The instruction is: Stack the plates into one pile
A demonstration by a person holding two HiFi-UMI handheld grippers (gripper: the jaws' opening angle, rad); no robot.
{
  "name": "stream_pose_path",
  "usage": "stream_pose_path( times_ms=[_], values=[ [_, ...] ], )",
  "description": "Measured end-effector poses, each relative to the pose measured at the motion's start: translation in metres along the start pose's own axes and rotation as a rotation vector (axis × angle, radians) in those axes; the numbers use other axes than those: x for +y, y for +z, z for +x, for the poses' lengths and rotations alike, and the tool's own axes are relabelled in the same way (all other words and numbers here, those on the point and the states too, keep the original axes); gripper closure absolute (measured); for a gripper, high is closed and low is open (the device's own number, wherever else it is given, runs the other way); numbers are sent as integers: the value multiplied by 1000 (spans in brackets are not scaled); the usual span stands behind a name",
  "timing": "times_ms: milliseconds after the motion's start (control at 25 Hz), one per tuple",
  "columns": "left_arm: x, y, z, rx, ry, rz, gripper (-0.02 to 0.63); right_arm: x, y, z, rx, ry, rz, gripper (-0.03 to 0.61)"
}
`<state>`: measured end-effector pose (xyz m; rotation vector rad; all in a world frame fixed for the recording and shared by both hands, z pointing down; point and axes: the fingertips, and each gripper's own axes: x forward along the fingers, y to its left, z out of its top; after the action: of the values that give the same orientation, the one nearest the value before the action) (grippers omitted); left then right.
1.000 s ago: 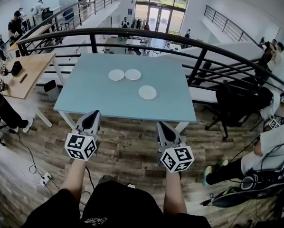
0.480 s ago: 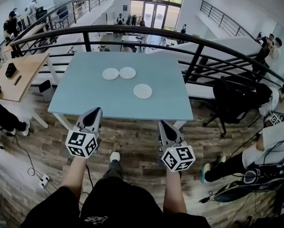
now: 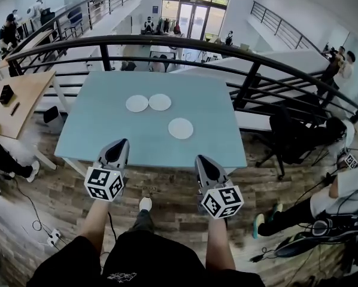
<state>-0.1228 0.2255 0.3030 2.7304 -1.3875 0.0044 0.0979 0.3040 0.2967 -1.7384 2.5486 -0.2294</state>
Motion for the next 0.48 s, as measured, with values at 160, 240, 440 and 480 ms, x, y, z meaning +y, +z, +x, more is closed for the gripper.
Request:
stream_pose_path(
  times_ms=[160, 240, 440, 480],
  values=[
    [30, -4, 39, 17, -15, -19, 606, -13, 4, 50, 10, 12, 13, 571],
    [45, -3, 58, 22, -33, -34, 606, -19, 9, 73, 9, 9, 21, 571],
    [77, 2, 108, 31, -79, -38, 606, -39, 21, 126, -13, -4, 68, 571],
    [83, 1, 118, 33, -87, -36, 606, -43, 20, 136, -8, -11, 67, 571]
  ],
)
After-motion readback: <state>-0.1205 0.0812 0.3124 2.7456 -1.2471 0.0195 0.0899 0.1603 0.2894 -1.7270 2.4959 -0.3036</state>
